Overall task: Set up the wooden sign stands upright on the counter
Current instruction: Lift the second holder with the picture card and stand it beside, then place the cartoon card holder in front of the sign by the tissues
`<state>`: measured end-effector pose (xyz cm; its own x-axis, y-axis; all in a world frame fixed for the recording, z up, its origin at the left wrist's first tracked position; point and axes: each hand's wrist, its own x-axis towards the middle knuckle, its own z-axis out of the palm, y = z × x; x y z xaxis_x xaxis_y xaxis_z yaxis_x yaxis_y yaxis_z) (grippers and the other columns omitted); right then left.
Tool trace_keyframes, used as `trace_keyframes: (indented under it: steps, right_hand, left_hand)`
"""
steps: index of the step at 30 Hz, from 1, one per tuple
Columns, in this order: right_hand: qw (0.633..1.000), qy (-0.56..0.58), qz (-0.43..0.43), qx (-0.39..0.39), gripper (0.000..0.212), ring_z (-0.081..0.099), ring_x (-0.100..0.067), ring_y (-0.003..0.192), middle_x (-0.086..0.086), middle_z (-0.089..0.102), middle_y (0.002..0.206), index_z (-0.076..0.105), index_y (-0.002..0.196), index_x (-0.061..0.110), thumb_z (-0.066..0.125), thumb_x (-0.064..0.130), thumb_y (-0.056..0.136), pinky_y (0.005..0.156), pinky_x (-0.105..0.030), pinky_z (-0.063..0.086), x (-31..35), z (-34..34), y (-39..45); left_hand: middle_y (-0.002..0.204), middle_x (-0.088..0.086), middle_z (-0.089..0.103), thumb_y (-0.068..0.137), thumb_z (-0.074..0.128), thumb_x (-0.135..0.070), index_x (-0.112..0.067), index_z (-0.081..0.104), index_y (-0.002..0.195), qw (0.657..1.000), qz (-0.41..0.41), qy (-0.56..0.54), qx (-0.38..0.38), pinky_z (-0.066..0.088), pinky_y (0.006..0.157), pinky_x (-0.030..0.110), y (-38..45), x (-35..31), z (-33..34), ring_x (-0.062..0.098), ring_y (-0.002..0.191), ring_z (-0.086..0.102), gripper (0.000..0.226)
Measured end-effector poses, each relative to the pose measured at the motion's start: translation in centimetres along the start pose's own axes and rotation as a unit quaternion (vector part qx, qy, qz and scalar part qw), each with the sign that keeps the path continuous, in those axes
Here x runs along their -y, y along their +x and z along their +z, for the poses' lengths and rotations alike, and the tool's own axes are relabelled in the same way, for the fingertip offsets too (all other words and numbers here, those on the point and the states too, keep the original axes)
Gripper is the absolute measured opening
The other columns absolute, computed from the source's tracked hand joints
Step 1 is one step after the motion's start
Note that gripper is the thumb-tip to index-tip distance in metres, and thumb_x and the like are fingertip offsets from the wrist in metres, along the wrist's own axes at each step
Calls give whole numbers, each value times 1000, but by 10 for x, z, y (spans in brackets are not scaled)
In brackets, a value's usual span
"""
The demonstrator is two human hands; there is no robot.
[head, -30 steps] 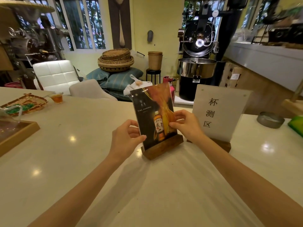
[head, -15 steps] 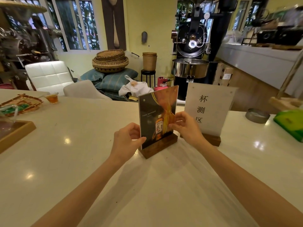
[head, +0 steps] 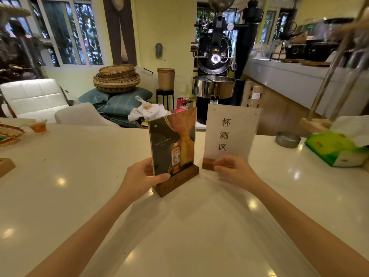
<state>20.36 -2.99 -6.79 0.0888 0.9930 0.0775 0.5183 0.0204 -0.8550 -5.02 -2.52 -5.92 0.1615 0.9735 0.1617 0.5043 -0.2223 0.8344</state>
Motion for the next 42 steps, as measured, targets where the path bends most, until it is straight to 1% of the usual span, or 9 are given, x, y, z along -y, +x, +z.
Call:
trace_keyframes:
  steps: [2, 5, 8, 11, 15, 26, 36, 40, 42]
  right_hand:
    - [999, -17, 9, -46, 15, 61, -17, 81, -3, 65, 89, 68, 93, 11, 65, 17, 80, 67, -18, 52, -8, -19, -5]
    - [990, -34, 16, -135, 6, 64, -22, 78, -8, 69, 83, 67, 83, 15, 66, 19, 79, 77, -34, 53, -20, -42, -7]
    - [982, -27, 26, -186, 25, 62, -24, 86, -9, 66, 95, 60, 100, 11, 67, 20, 78, 79, -34, 51, -24, -54, -5]
    - [985, -27, 26, -170, 46, 58, -25, 101, -8, 60, 111, 47, 121, 9, 66, 19, 80, 84, -31, 46, -22, -54, -1]
    - [987, -14, 27, -155, 38, 56, -27, 107, -13, 60, 122, 49, 118, 7, 61, 13, 83, 85, -30, 44, -21, -46, 5]
    - [979, -4, 12, -206, 8, 62, -30, 81, -10, 63, 88, 58, 87, 6, 62, 8, 81, 81, -51, 55, -22, -46, 0]
    - [960, -15, 45, -275, 8, 63, -30, 83, -12, 64, 87, 58, 82, 10, 65, 8, 79, 81, -52, 55, -40, -77, -40]
    - [940, -23, 77, -333, 9, 64, -31, 81, -12, 65, 82, 59, 79, 9, 68, 9, 77, 78, -52, 55, -57, -107, -66]
    - [927, -24, 91, -364, 11, 63, -31, 77, -11, 63, 77, 59, 77, 8, 69, 9, 75, 77, -53, 55, -65, -124, -79]
  left_hand:
    - [105, 2, 61, 74, 68, -22, -14, 53, 119, 1000, -3, -4, 23, 50, 79, 30, 3, -1, 2, 23, 95, 59, 48]
    - [100, 4, 64, 75, 67, -17, -13, 57, 115, 1000, 8, -16, 19, 49, 69, 20, 5, 1, 0, 17, 84, 61, 41]
    - [98, 6, 66, 75, 67, -12, -13, 59, 113, 1000, 10, -18, 6, 53, 79, 35, 6, 4, -5, 22, 84, 63, 39]
    - [96, 6, 66, 76, 65, -9, -13, 59, 113, 1000, 19, -12, 8, 57, 72, 36, 7, 5, -9, 20, 79, 65, 37]
    - [92, 6, 67, 78, 63, -8, -10, 63, 107, 999, 44, 5, -14, 57, 60, 26, 6, 7, -7, 16, 72, 65, 29]
    - [79, -5, 66, 77, 63, -6, -7, 68, 98, 998, 43, -23, -38, 57, 73, 40, 2, 5, -1, 29, 77, 66, 21]
    - [75, 0, 66, 78, 63, -7, -6, 71, 91, 992, 101, -30, -73, 49, 58, 18, 3, -32, 67, 13, 56, 60, 15]
    - [68, -2, 64, 78, 64, -9, -7, 71, 88, 990, 113, -58, -53, 52, 55, 21, 6, -55, 106, 13, 51, 59, 13]
    - [70, -3, 65, 78, 63, -9, -8, 70, 93, 989, 126, -70, -35, 48, 49, 9, 5, -70, 128, 8, 50, 58, 16]
